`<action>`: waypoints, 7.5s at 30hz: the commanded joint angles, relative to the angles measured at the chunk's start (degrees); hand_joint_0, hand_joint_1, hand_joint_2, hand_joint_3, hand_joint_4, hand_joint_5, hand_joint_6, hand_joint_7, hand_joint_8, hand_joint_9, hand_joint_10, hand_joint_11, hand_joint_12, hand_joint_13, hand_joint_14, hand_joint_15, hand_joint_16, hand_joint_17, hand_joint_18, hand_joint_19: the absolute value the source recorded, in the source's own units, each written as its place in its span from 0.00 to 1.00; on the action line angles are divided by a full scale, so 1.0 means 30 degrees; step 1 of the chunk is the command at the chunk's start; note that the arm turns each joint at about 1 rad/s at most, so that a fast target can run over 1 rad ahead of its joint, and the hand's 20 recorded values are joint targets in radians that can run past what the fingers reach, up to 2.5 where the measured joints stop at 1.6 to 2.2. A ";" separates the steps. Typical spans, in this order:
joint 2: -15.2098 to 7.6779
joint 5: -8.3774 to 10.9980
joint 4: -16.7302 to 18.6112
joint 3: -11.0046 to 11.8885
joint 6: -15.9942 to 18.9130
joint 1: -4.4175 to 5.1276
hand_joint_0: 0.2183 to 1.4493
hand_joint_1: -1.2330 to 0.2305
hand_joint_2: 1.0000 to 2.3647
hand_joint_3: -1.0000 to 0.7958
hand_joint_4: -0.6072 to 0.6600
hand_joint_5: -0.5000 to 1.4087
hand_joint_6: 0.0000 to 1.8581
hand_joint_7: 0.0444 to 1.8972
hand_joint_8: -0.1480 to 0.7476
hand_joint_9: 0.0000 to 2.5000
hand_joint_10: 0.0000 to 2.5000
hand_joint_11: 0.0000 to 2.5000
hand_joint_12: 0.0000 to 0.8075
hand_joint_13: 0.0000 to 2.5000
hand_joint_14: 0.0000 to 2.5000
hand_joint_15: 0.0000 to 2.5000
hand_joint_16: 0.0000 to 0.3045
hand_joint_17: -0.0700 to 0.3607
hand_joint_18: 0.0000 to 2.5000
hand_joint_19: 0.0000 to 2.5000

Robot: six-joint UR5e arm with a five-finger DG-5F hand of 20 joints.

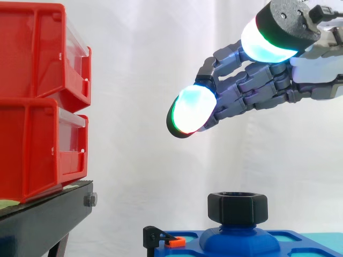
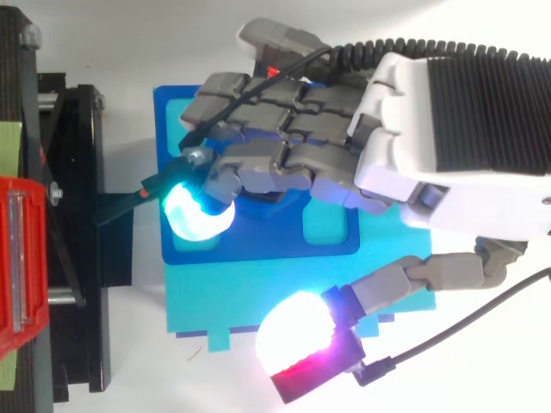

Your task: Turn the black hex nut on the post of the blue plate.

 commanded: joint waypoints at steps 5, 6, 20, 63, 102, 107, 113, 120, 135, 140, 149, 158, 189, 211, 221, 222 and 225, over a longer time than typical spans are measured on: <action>-0.0619 -0.0295 0.0165 0.0037 -0.1089 -0.0123 0.18 0.57 0.00 0.28 0.64 0.15 0.27 0.40 0.47 0.11 0.00 0.00 0.50 0.00 0.00 0.00 0.22 0.52 0.00 0.00; -0.0648 -0.0412 0.0194 0.0037 -0.1148 -0.0123 0.18 0.57 0.00 0.28 0.64 0.15 0.27 0.40 0.47 0.11 0.00 0.00 0.50 0.00 0.00 0.00 0.22 0.52 0.00 0.00; -0.0619 -0.0910 -0.0831 0.0037 -0.2085 -0.0474 0.19 0.57 0.00 0.28 0.65 0.15 0.27 0.41 0.47 0.12 0.00 0.00 0.49 0.01 0.00 0.00 0.22 0.51 0.00 0.00; -0.1586 -0.1701 -0.0187 0.0125 -0.4253 -0.0943 0.20 0.57 0.00 0.28 0.67 0.16 0.27 0.42 0.48 0.12 0.00 0.00 0.48 0.01 0.00 0.00 0.21 0.49 0.00 0.00; -0.1586 -0.6681 -0.3175 0.2468 -0.4839 -0.3697 0.21 0.56 0.00 0.28 0.68 0.16 0.27 0.42 0.47 0.14 0.00 0.00 0.47 0.02 0.00 0.00 0.20 0.48 0.00 0.01; -0.1586 -0.6593 -0.3292 0.2615 -0.4810 -0.3550 0.21 0.55 0.00 0.28 0.68 0.17 0.27 0.43 0.47 0.14 0.00 0.00 0.47 0.02 0.00 0.00 0.19 0.47 0.00 0.00; -0.1615 -0.6476 -0.2794 0.2615 -0.4810 -0.3170 0.20 0.50 0.00 0.28 0.68 0.16 0.27 0.43 0.48 0.14 0.00 0.00 0.48 0.01 0.00 0.00 0.20 0.48 0.00 0.00; -0.2289 -0.5949 -0.1857 0.2615 -0.4810 -0.2349 0.19 0.32 0.00 0.28 0.66 0.16 0.27 0.43 0.46 0.11 0.00 0.00 0.47 0.01 0.00 0.00 0.20 0.48 0.00 0.00; -0.2992 -0.5920 -0.1417 0.2703 -0.4634 -0.1968 0.20 0.32 0.00 0.28 0.67 0.15 0.27 0.44 0.45 0.12 0.00 0.01 0.47 0.02 0.00 0.00 0.20 0.47 0.00 0.00; -0.2992 -0.5978 -0.1593 0.2673 -0.4634 -0.1968 0.19 0.41 0.00 0.28 0.68 0.16 0.27 0.44 0.47 0.12 0.00 0.01 0.48 0.03 0.00 0.00 0.20 0.48 0.00 0.00; -0.2963 -0.6271 -0.2238 0.2673 -0.4634 -0.2232 0.19 0.52 0.00 0.28 0.71 0.17 0.27 0.48 0.48 0.12 0.00 0.00 0.49 0.02 0.00 0.00 0.20 0.49 0.00 0.00; -0.2992 -0.7179 -0.2208 0.2673 -0.4751 -0.2818 0.19 0.54 0.00 0.28 0.71 0.17 0.27 0.49 0.49 0.13 0.00 0.00 0.49 0.02 0.00 0.00 0.20 0.48 0.00 0.00; -0.2963 -0.9963 -0.2267 0.2879 -0.4868 -0.4722 0.18 0.54 0.00 0.28 0.71 0.17 0.27 0.49 0.49 0.13 0.00 0.01 0.49 0.03 0.00 0.00 0.20 0.49 0.00 0.00; -0.2992 -0.8996 -0.2794 0.4168 -0.4458 -0.3873 0.19 0.53 0.00 0.28 0.71 0.17 0.27 0.49 0.49 0.14 0.00 0.01 0.49 0.03 0.00 0.00 0.20 0.49 0.00 0.00; -0.2992 -0.8029 -0.2560 0.3962 -0.4429 -0.3111 0.19 0.53 0.00 0.28 0.71 0.17 0.27 0.49 0.49 0.14 0.00 0.01 0.49 0.03 0.00 0.00 0.20 0.49 0.00 0.00; -0.2992 -0.7970 -0.2560 0.3962 -0.4429 -0.3082 0.19 0.53 0.00 0.28 0.71 0.17 0.27 0.49 0.49 0.14 0.00 0.01 0.49 0.03 0.00 0.00 0.20 0.49 0.00 0.00; -0.2992 -0.7736 -0.2619 0.3933 -0.4458 -0.2906 0.19 0.53 0.00 0.28 0.71 0.17 0.27 0.48 0.49 0.14 0.00 0.01 0.49 0.03 0.00 0.00 0.20 0.49 0.00 0.00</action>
